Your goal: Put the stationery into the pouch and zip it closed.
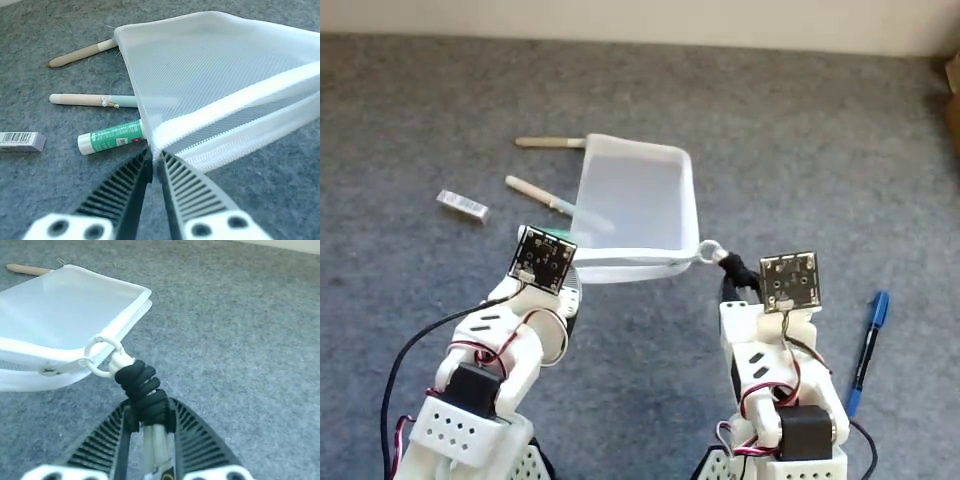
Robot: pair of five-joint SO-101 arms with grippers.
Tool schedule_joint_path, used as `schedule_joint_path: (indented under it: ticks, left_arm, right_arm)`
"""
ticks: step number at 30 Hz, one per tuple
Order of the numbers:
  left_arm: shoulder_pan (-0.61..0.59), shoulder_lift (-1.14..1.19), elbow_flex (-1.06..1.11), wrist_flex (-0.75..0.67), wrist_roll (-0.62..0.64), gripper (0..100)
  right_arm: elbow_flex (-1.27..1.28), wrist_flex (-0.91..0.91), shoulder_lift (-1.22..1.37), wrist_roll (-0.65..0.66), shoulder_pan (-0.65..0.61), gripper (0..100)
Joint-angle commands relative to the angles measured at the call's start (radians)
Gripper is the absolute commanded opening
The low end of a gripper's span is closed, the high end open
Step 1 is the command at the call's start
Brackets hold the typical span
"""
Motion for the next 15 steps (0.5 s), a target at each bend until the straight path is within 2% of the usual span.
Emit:
schedule_joint_path:
  ticks: [1, 10, 15]
  left_arm:
    - [0.002, -0.015, -0.005, -0.014, 0.000, 1]
    - [0.004, -0.015, -0.008, -0.014, -0.015, 2]
    - [0.005, -0.015, -0.012, -0.014, -0.037, 11]
  right_arm:
    - [-0.076, -0.004, -0.016, -0.012, 0.024, 0.4]
    - [-0.101, -0.001, -0.016, -0.012, 0.018, 0.4]
    - [-0.156, 0.005, -0.016, -0.012, -0.058, 0.4]
